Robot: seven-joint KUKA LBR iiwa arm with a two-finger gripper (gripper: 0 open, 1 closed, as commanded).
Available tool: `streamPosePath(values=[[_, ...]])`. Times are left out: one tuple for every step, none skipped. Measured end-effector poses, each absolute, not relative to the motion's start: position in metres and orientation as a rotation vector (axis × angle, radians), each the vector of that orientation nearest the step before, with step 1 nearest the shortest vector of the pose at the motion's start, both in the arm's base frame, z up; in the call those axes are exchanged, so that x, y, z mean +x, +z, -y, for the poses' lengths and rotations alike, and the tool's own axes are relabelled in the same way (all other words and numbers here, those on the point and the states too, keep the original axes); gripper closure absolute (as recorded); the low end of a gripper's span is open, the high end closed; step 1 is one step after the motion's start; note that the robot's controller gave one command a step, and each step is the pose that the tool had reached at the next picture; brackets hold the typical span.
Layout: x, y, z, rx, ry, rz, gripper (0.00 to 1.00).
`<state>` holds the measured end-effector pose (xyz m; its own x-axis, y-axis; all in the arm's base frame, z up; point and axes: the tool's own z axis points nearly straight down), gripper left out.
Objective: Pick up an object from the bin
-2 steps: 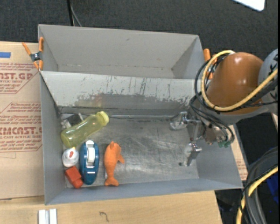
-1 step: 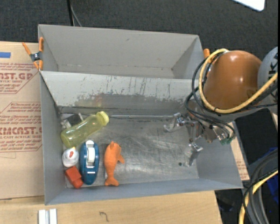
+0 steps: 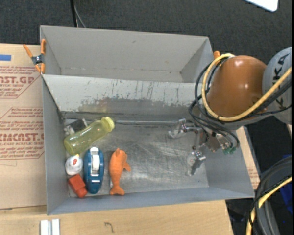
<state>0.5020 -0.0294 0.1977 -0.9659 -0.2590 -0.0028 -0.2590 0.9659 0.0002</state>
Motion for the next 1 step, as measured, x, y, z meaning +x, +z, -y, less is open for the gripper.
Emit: streamPosePath(values=[[0.5013,0.1832,0.0189,0.136,0.002,-3.139,0.0]])
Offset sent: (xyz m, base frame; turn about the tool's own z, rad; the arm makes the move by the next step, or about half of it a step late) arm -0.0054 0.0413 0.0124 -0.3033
